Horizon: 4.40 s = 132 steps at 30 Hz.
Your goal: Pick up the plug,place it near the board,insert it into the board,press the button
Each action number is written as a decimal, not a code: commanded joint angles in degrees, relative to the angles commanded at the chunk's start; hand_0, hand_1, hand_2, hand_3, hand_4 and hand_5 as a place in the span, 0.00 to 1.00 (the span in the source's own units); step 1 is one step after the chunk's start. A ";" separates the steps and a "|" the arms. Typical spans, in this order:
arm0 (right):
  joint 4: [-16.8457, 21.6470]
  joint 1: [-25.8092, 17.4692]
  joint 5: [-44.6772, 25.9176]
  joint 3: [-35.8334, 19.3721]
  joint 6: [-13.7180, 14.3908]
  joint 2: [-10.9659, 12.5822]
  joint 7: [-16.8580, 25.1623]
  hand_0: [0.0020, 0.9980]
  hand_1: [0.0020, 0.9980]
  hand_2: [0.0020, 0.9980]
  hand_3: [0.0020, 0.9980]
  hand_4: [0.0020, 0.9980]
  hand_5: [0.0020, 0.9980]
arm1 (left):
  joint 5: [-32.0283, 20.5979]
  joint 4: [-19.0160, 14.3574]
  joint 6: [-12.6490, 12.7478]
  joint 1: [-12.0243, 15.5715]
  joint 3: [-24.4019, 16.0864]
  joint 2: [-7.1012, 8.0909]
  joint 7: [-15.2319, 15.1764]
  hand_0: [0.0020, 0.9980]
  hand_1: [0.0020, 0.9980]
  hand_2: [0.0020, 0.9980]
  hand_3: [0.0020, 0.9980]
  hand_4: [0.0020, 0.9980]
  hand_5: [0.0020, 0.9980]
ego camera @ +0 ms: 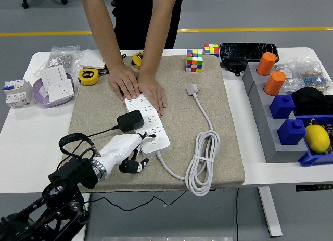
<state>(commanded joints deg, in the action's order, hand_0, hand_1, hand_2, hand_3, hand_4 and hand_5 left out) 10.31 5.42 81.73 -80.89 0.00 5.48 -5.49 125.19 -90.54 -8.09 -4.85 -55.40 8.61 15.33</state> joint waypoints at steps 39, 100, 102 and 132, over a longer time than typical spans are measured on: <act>0.00 0.10 -0.17 0.05 0.02 0.03 0.00 0.87 0.72 0.72 0.71 1.00 0.67 | 0.61 -2.14 3.70 -0.52 -0.76 0.41 -3.08 0.20 0.01 0.15 0.85 0.65 0.00; 0.00 0.11 -0.51 0.82 0.03 0.09 -0.19 0.87 0.73 0.72 0.71 1.00 0.67 | 4.81 22.87 12.49 -13.18 -9.93 -5.23 -11.65 0.40 0.31 0.34 0.50 0.96 0.05; 0.00 0.09 -0.46 0.75 0.02 0.08 -0.19 0.87 0.73 0.72 0.71 1.00 0.67 | 4.81 22.76 12.64 -13.20 -10.07 -5.28 -11.77 0.40 0.31 0.34 0.50 0.96 0.05; 0.00 0.24 -0.65 0.56 0.06 0.03 -0.11 0.87 0.72 0.72 0.70 1.00 0.67 | 4.81 16.78 9.81 -11.91 -13.84 -4.07 -10.41 0.33 0.19 0.23 0.43 0.80 0.00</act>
<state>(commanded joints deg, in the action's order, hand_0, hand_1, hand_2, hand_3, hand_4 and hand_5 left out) 10.31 5.66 81.07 -80.33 0.06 5.51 -5.59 130.00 -73.76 1.72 -16.75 -69.24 4.54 4.92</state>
